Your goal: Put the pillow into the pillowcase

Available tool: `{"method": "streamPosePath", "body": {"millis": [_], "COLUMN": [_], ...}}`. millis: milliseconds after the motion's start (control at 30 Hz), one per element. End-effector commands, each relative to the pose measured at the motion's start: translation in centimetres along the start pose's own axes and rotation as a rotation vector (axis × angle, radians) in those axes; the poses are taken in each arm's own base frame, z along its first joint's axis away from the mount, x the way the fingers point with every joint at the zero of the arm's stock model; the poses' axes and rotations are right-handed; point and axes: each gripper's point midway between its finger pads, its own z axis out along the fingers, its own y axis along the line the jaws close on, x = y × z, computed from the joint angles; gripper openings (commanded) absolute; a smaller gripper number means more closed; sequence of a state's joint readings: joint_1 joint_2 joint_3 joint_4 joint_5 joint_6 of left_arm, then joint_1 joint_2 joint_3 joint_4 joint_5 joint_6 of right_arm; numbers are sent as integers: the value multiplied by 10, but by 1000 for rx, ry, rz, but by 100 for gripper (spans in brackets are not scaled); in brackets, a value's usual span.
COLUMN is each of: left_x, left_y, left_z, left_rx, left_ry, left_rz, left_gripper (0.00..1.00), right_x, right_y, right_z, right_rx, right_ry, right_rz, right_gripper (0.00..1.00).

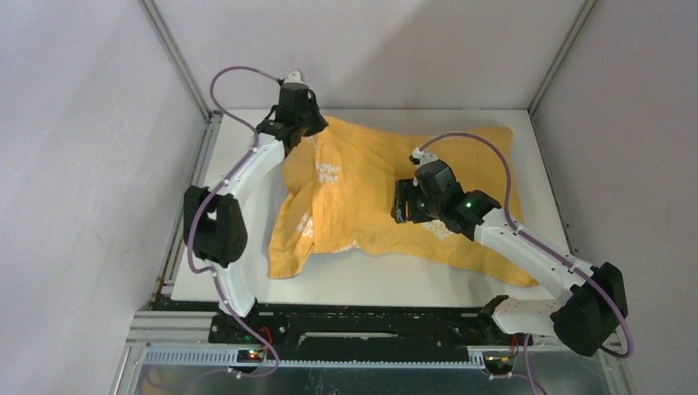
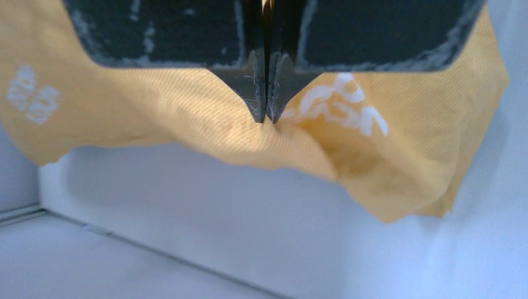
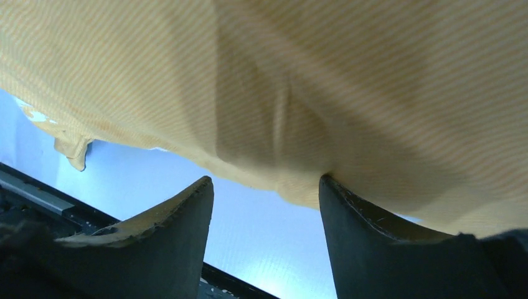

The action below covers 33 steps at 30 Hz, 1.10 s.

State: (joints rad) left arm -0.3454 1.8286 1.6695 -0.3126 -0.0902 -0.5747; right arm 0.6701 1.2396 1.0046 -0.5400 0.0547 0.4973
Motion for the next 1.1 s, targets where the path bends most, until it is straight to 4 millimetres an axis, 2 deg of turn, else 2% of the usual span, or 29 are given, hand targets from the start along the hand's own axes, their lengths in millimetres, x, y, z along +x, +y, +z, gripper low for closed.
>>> {"method": "streamPosePath", "body": {"millis": [0, 167, 233, 300, 333, 367, 400, 433, 500, 567, 667, 833, 967, 1067], "left_x": [12, 27, 24, 10, 2, -8, -19, -28, -42, -50, -51, -28, 3, 18], "left_y": [38, 62, 64, 59, 56, 53, 50, 47, 38, 28, 10, -14, -22, -19], "left_z": [20, 22, 17, 6, -1, -10, -19, -29, -48, -68, -103, -162, -196, -214], "left_rx": [-70, -116, -116, -105, -106, -109, -117, -119, -106, -74, -29, 44, 65, 64], "left_ry": [-17, 9, 9, -18, -34, -49, -60, -73, -92, -106, -116, -105, -94, -85], "left_rz": [6, 2, 4, 16, 23, 31, 40, 48, 56, 65, 98, 170, 235, 262], "left_gripper": [0, 0, 5, 23, 34, 45, 52, 60, 84, 99, 100, 100, 100, 100], "right_x": [-26, -49, -59, -71, -76, -81, -85, -89, -96, -103, -110, -115, -115, -113], "right_y": [21, 33, 37, 38, 38, 38, 39, 39, 40, 38, 37, 32, 28, 27], "right_z": [-10, -43, -60, -79, -88, -95, -102, -109, -121, -132, -142, -146, -144, -139], "right_rx": [-93, -145, -166, -179, -184, -189, -196, -202, -207, -208, -214, -202, -193, -188], "right_ry": [-96, -173, -219, -282, -310, -334, -356, -375, -411, -448, -491, -516, -507, -488], "right_rz": [9, 16, 17, 20, 22, 25, 24, 23, 27, 37, 49, 66, 67, 70], "right_gripper": [66, 69, 71, 75, 85, 90, 97, 99, 100, 100, 100, 100, 100, 100]}}
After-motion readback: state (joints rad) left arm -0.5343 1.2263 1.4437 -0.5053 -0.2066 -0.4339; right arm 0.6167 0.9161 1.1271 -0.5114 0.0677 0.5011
